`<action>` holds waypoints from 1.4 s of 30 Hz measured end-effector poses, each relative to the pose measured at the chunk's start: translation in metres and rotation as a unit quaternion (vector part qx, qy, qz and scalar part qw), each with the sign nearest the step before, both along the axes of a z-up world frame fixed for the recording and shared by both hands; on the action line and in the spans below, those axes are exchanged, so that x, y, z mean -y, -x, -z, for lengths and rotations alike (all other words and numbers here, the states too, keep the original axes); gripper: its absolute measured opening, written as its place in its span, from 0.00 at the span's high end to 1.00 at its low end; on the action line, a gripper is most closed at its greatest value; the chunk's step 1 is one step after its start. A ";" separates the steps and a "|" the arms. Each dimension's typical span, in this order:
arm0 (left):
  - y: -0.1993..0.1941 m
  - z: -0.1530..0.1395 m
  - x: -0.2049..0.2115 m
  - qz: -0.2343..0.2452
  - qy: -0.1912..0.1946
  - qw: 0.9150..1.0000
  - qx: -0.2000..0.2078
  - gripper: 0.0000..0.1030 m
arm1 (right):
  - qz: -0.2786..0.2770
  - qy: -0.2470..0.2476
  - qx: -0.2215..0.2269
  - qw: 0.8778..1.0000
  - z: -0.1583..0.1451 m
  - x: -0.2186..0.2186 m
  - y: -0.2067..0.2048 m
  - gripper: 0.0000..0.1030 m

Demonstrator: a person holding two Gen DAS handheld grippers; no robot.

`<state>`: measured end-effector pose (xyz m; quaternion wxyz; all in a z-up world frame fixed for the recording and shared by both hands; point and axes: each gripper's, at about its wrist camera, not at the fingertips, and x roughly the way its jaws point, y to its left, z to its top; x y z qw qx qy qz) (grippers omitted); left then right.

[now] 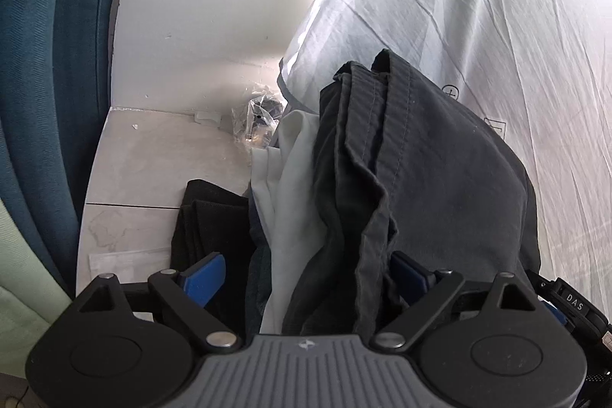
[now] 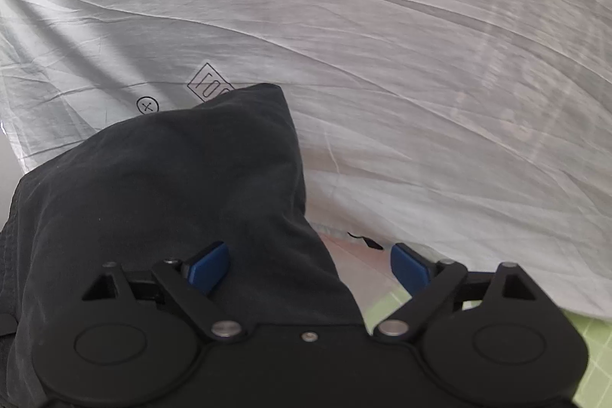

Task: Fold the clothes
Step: 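Lift the folded trousers with both tools and carry them onto the clothes stack, then open both tools and withdraw from the stacked trousers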

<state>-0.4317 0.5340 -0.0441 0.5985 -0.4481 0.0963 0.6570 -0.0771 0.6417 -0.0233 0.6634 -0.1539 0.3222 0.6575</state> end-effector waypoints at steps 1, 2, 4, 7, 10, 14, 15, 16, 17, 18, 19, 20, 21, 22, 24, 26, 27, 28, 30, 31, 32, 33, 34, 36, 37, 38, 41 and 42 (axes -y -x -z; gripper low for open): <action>-0.001 -0.002 0.005 0.001 0.002 1.000 -0.006 0.10 | 0.008 0.002 -0.002 1.000 0.000 0.008 -0.003 0.07; -0.003 -0.005 0.010 0.004 0.003 1.000 -0.014 0.10 | 0.016 0.005 -0.004 1.000 0.000 0.016 -0.006 0.06; -0.009 -0.012 0.021 0.012 0.002 0.999 -0.031 0.09 | 0.026 0.009 0.000 1.000 -0.003 0.033 -0.005 0.01; -0.016 -0.023 0.037 0.020 -0.016 0.998 -0.053 0.09 | 0.028 0.014 0.021 0.999 -0.012 0.065 0.010 0.01; -0.025 -0.032 0.054 0.024 -0.023 0.997 -0.073 0.09 | 0.017 0.008 0.071 0.997 -0.019 0.098 0.026 0.01; -0.036 -0.042 0.086 0.041 -0.045 0.994 -0.085 0.08 | 0.010 -0.006 0.077 0.997 -0.029 0.145 0.040 0.01; -0.040 -0.044 0.095 0.047 -0.050 0.993 -0.096 0.05 | 0.009 -0.010 0.075 0.997 -0.031 0.157 0.043 0.01; -0.045 -0.047 0.103 0.053 -0.054 0.991 -0.107 0.03 | 0.011 -0.012 0.075 0.997 -0.033 0.168 0.046 0.01; -0.049 -0.049 0.112 0.061 -0.061 0.990 -0.114 0.03 | 0.014 -0.014 0.076 0.997 -0.035 0.180 0.049 0.01; -0.053 -0.052 0.121 0.070 -0.068 0.988 -0.119 0.03 | 0.017 -0.016 0.076 0.997 -0.037 0.192 0.052 0.01; -0.057 -0.055 0.129 0.079 -0.077 0.987 -0.118 0.03 | 0.022 -0.018 0.076 0.997 -0.039 0.203 0.055 0.01; -0.059 -0.058 0.139 0.088 -0.086 0.986 -0.114 0.03 | 0.026 -0.020 0.073 0.997 -0.040 0.215 0.057 0.01; -0.063 -0.061 0.147 0.094 -0.091 0.985 -0.110 0.02 | 0.029 -0.021 0.071 0.997 -0.042 0.225 0.059 0.01; -0.066 -0.063 0.155 0.099 -0.096 0.985 -0.107 0.00 | 0.034 -0.023 0.070 0.997 -0.044 0.236 0.060 0.01; -0.073 -0.068 0.170 0.118 -0.105 0.982 -0.105 0.00 | 0.047 -0.026 0.068 0.996 -0.047 0.260 0.063 0.01; -0.081 -0.072 0.187 0.131 -0.121 0.978 -0.112 0.00 | 0.057 -0.033 0.068 0.996 -0.049 0.284 0.064 0.01; -0.086 -0.073 0.195 0.133 -0.127 0.976 -0.119 0.00 | 0.062 -0.036 0.067 0.995 -0.051 0.296 0.065 0.01; -0.091 -0.073 0.204 0.134 -0.131 0.974 -0.128 0.00 | 0.064 -0.037 0.071 0.995 -0.052 0.306 0.067 0.01; -0.098 -0.074 0.221 0.133 -0.138 0.970 -0.146 0.00 | 0.069 -0.036 0.078 0.994 -0.053 0.326 0.070 0.01; -0.101 -0.074 0.228 0.134 -0.138 0.970 -0.150 0.00 | 0.070 -0.036 0.078 0.994 -0.054 0.335 0.071 0.01; -0.104 -0.074 0.236 0.134 -0.137 0.970 -0.152 0.00 | 0.070 -0.036 0.078 0.994 -0.054 0.344 0.072 0.01; -0.106 -0.074 0.243 0.135 -0.136 0.969 -0.154 0.00 | 0.070 -0.035 0.077 0.994 -0.054 0.353 0.073 0.01; -0.108 -0.074 0.250 0.137 -0.132 0.970 -0.152 0.00 | 0.069 -0.035 0.077 0.994 -0.055 0.362 0.074 0.01; -0.111 -0.072 0.262 0.140 -0.124 0.971 -0.147 0.00 | 0.067 -0.034 0.078 0.994 -0.053 0.377 0.076 0.01; -0.113 -0.071 0.268 0.141 -0.121 0.971 -0.150 0.00 | 0.065 -0.034 0.078 0.994 -0.052 0.384 0.077 0.01; -0.115 -0.070 0.274 0.142 -0.120 0.970 -0.155 0.00 | 0.064 -0.034 0.079 0.994 -0.051 0.391 0.078 0.01; -0.122 -0.067 0.292 0.146 -0.118 0.967 -0.172 0.00 | 0.061 -0.032 0.077 0.995 -0.048 0.407 0.079 0.01; -0.124 -0.066 0.297 0.149 -0.117 0.966 -0.177 0.00 | 0.062 -0.031 0.077 0.995 -0.047 0.412 0.080 0.01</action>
